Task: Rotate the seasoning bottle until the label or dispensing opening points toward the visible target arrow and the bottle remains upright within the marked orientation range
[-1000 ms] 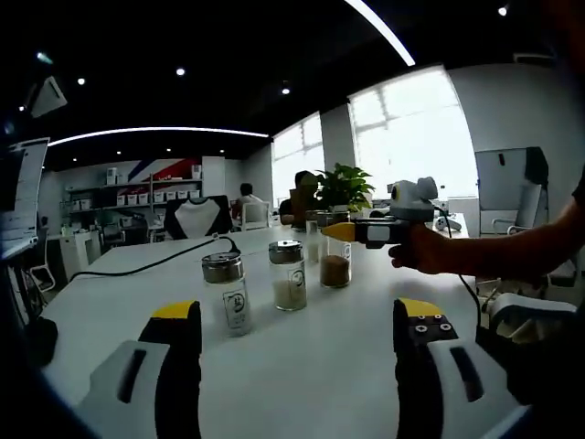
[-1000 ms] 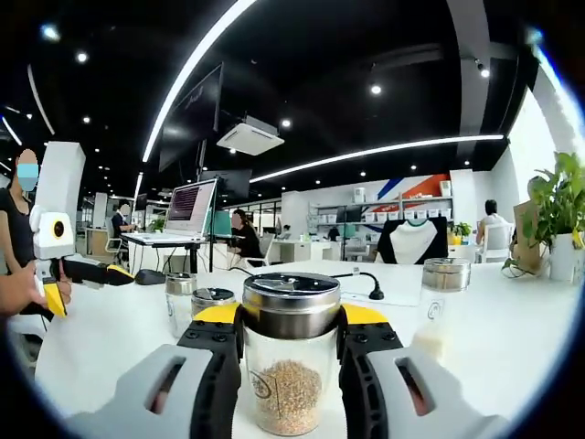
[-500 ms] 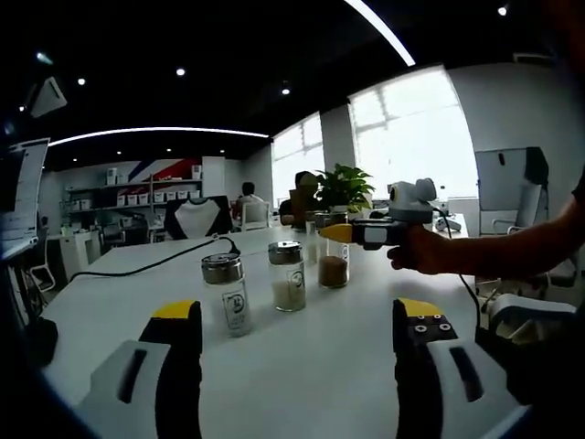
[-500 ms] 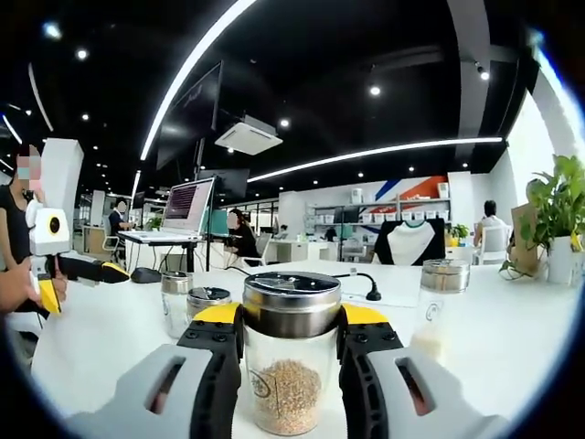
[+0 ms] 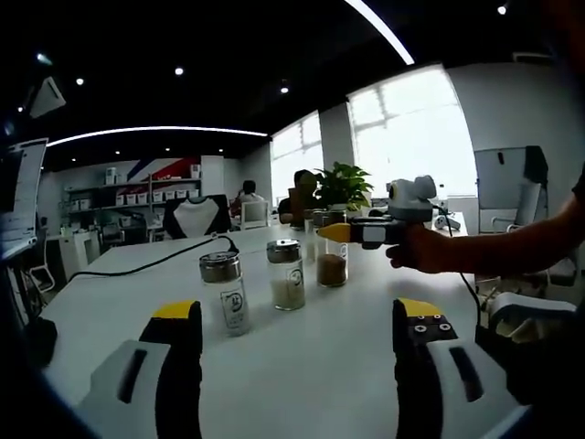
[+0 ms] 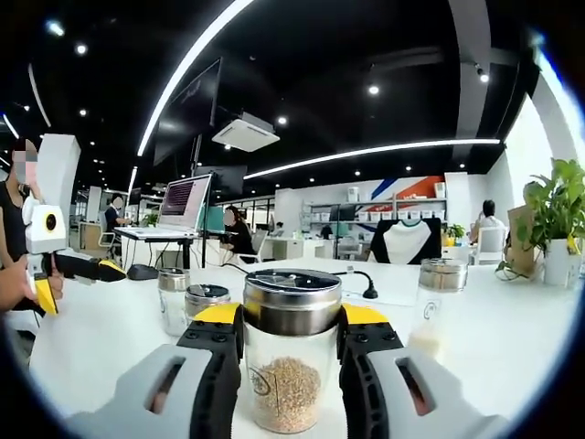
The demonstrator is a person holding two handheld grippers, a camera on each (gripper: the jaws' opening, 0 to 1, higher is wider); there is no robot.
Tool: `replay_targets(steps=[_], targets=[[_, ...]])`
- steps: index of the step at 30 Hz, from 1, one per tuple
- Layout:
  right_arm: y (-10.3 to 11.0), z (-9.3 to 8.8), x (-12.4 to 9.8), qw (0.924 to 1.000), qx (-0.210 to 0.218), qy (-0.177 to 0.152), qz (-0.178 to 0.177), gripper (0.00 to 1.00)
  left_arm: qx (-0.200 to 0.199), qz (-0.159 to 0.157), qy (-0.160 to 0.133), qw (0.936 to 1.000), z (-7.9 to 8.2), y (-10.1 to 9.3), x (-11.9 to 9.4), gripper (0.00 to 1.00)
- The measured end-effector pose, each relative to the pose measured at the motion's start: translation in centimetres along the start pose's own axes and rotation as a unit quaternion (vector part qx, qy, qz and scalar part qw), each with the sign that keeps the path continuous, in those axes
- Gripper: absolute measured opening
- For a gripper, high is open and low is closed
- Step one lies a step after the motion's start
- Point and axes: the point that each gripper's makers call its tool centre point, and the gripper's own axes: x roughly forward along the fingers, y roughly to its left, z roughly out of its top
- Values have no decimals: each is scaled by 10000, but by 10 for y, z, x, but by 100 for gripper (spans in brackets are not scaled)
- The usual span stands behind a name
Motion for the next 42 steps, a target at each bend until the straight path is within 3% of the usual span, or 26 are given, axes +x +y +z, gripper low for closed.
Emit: replay_targets(steps=[13, 15, 18, 21, 25, 28, 42], targets=[[-1, -1, -1, 9997, -81, 218, -33, 40, 14, 9, 9, 10000, -1, 1, -2, 90], [-1, 10, -4, 9992, -399, -14, -75, 45, 18, 2, 22, 10000, -2, 1, -2, 90], [6, 15, -7, 9994, -338, 27, 39, 58, 7, 30, 8, 10000, -2, 3, -2, 90], [8, 32, -14, 9981, -576, -194, 25, 58, 0, 43, 4, 10000, -2, 4, -3, 90], [5, 45, -20, 9986, -359, -379, -25, 58, 3, 30, 6, 10000, -1, 3, -3, 90], [-16, 51, -26, 9980, -343, -374, -387, 57, 6, 29, 1, 10000, 0, 2, -3, 90], [-79, 54, -27, 9931, -306, -178, -1115, 53, -19, -5, 42, 10000, -4, -1, 1, 90]])
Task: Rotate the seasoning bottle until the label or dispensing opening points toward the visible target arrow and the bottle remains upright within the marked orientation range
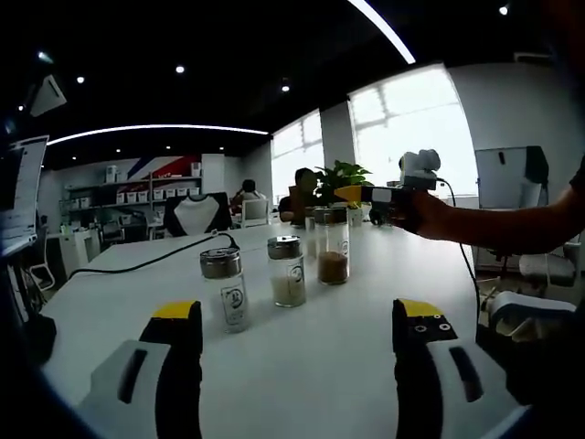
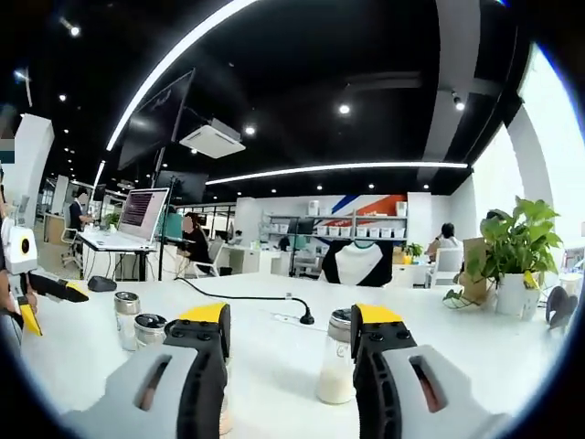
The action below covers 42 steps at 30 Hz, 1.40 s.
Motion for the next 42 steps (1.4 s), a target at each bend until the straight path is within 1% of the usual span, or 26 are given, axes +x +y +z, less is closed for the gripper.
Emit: replay_targets(steps=[3, 5, 8, 9, 11, 14, 17, 20, 21, 23, 24, 26, 28, 31, 34, 37, 39, 41, 42], targets=[[-17, -10, 10, 9994, -137, 206, -224, 52, 18, 7, -14, 10000, 1, -1, -1, 90], [-24, -15, 15, 9990, -187, 276, -301, 51, 26, 0, -15, 10000, 1, -2, -1, 90], [-41, -32, 24, 9971, -249, 499, -523, 50, 36, 6, 11, 10000, -1, -1, -2, 90], [-44, -36, 27, 9967, -253, 552, -540, 50, 22, 8, -3, 10000, 0, 0, -2, 90], [-49, -41, 33, 9965, -260, 557, -571, 51, 14, 11, -5, 10000, 0, 2, -2, 90], [-54, -44, 40, 9963, -265, 532, -625, 51, -2, 27, -2, 10000, -1, 4, -2, 90], [-55, -50, 47, 9959, -207, 610, -627, 52, 12, 38, 27, 10000, -3, 6, -2, 90], [-55, -57, 56, 9966, -8, 587, -576, 54, 112, 61, 27, 9999, -3, 7, -3, 91], [-56, -60, 58, 9961, 104, 649, -595, 55, 133, 65, 6, 9999, -2, 7, -4, 91], [-59, -62, 61, 9959, 141, 606, -655, 55, 136, 62, -23, 9999, -1, 8, -5, 91], [-60, -61, 63, 9960, 73, 558, -694, 54, 135, 74, -40, 9999, 0, 9, -5, 91], [-62, -61, 65, 9957, -13, 573, -728, 51, 143, 91, -55, 9998, 0, 11, -6, 91], [-62, -60, 66, 9956, 77, 562, -741, 52, 130, 107, -49, 9998, 1, 13, -7, 91], [-62, -62, 69, 9952, 43, 593, -778, 51, 150, 129, -61, 9998, 2, 15, -8, 90], [-64, -65, 71, 9944, 80, 650, -828, 51, 139, 144, -39, 9998, -1, 16, -8, 90], [-64, -68, 75, 9947, 230, 633, -777, 46, 158, 130, 3, 9998, -4, 15, -9, 90], [-63, -68, 76, 9947, 172, 635, -785, 41, 169, 131, 4, 9998, -4, 15, -10, 90], [-62, -67, 78, 9949, 104, 628, -788, 41, 146, 177, 15, 9997, -5, 18, -11, 90], [-61, -67, 78, 9949, 149, 629, -772, 40, 140, 177, 9, 9997, -5, 18, -11, 90]])
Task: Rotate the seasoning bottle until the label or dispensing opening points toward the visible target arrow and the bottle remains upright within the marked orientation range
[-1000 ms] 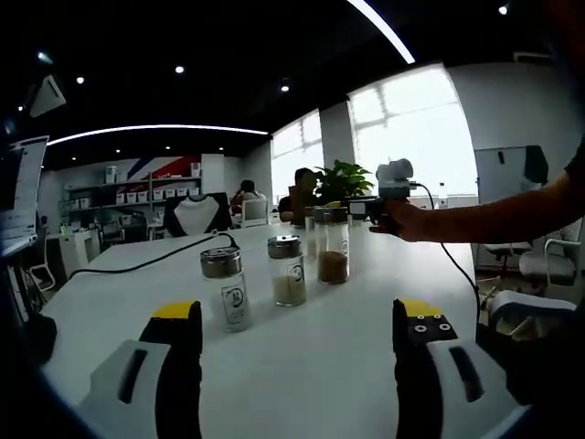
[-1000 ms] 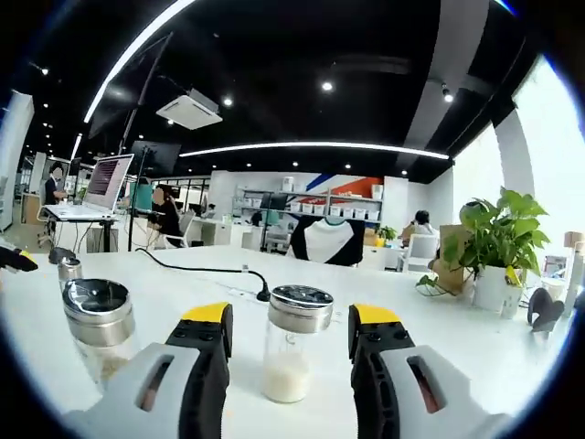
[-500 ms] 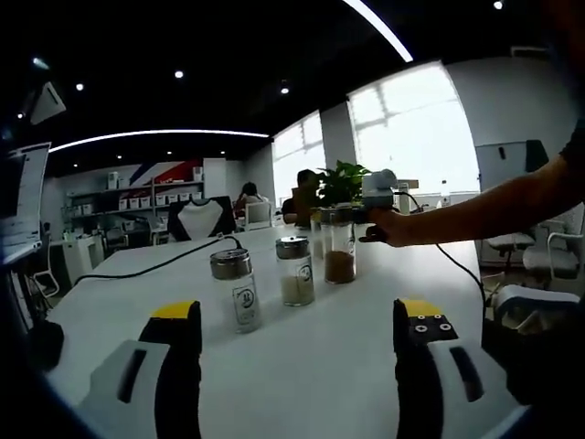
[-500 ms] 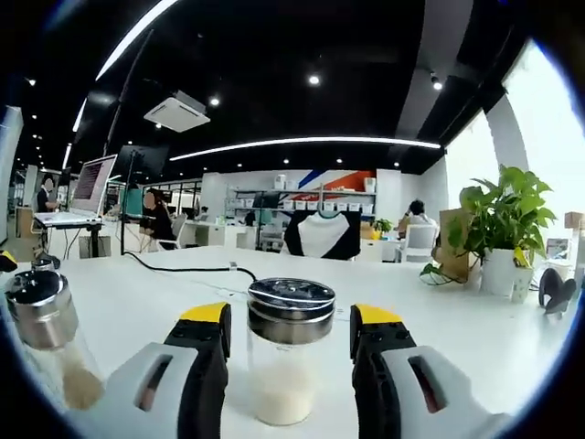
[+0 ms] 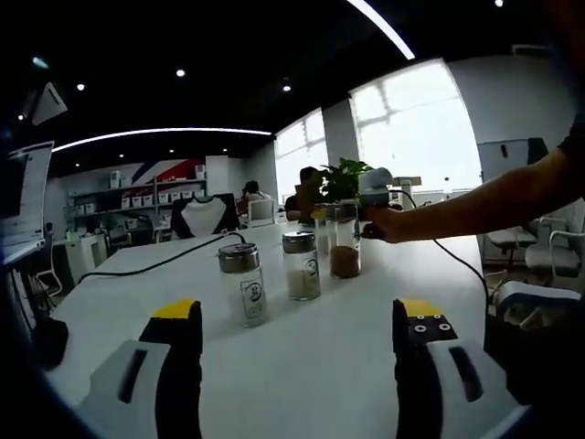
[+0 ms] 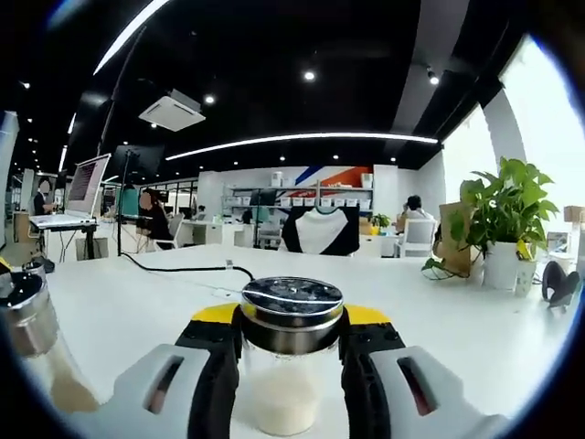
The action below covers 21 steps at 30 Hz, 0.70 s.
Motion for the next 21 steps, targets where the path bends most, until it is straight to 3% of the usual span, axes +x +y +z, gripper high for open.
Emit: replay_targets(steps=[11, 15, 21], targets=[[1, 1, -13, 9995, 32, 63, 302, 39, 106, -42, -127, 9999, 9, -8, 1, 87], [1, 6, -30, 9940, 1001, -22, 446, 39, -21, -60, -152, 9999, 10, -9, 1, 88], [10, 15, -60, 9932, 958, -23, 669, 39, -167, -151, -189, 9996, 13, -16, 2, 88]])
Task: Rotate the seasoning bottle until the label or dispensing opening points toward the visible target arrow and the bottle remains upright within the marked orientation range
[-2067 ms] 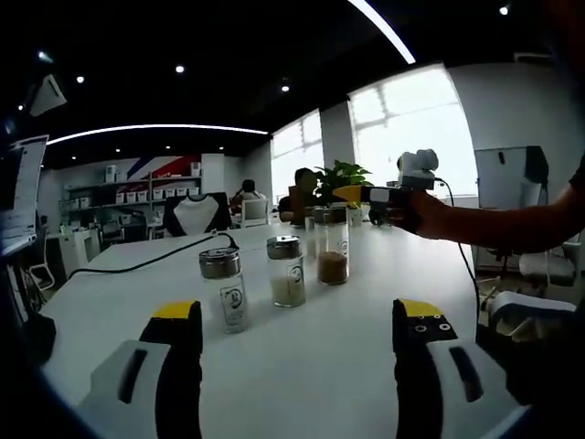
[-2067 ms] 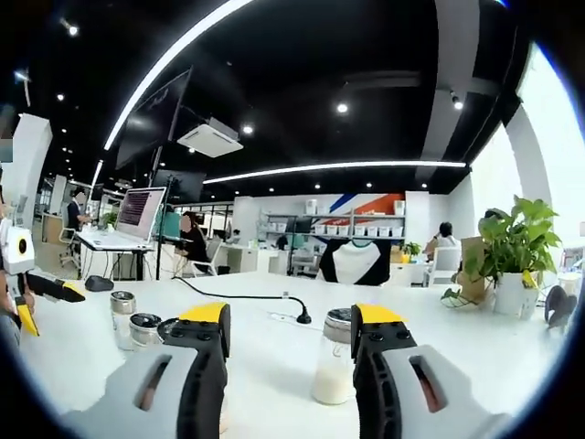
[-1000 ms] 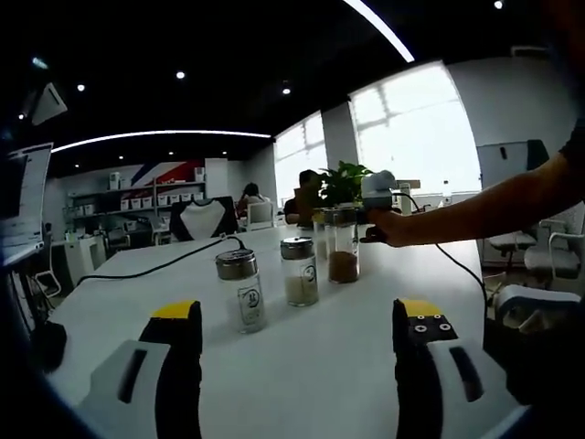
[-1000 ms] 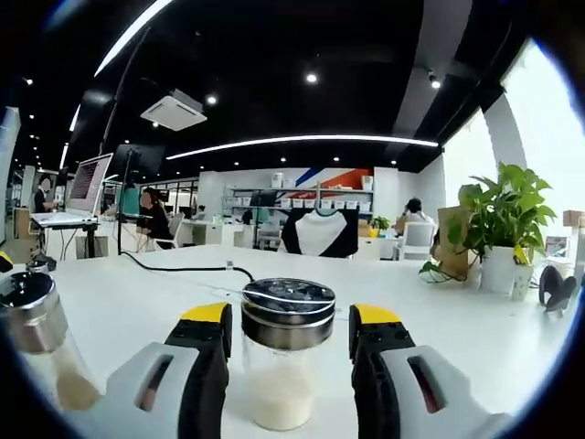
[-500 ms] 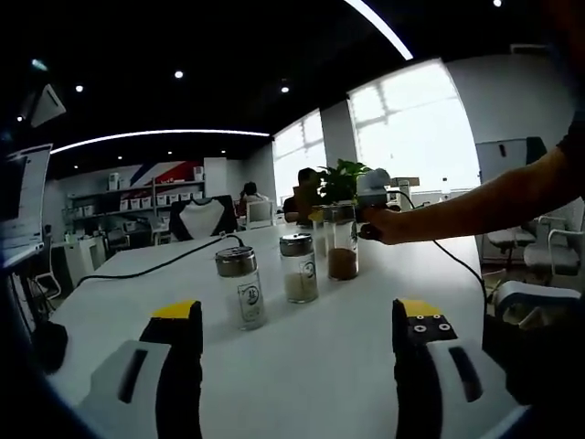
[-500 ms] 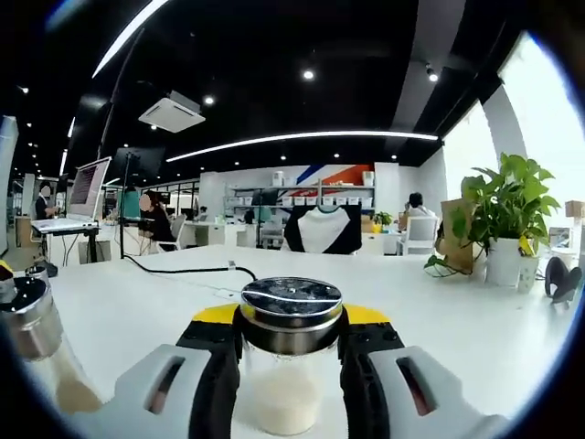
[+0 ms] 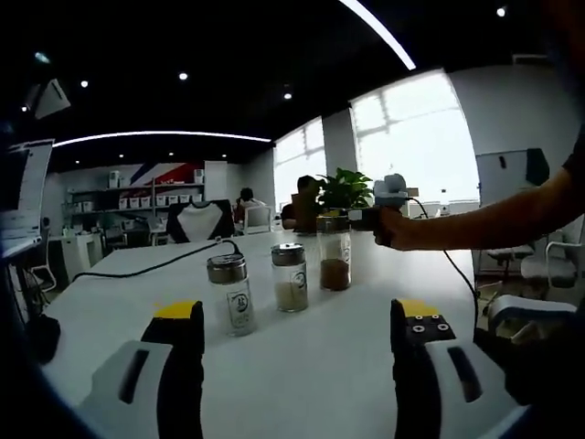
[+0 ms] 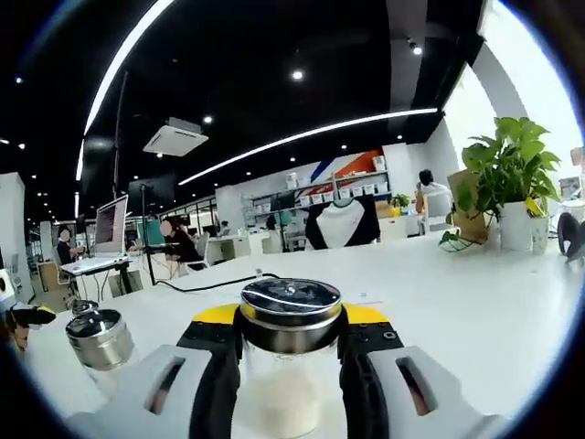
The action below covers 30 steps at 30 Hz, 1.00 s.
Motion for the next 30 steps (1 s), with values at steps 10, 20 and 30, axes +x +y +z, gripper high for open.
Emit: replay_targets(steps=[10, 20, 30], targets=[[21, 17, -45, 9987, -489, 49, 94, 39, 67, -207, -11, 9998, 1, -16, 3, 88], [62, 17, -92, 9974, -540, -105, 469, 39, -42, -312, -2, 9995, -4, -24, 7, 88], [149, 15, -117, 9809, -359, -210, 1898, 39, -243, -648, -247, 9973, 9, -41, 9, 88]])
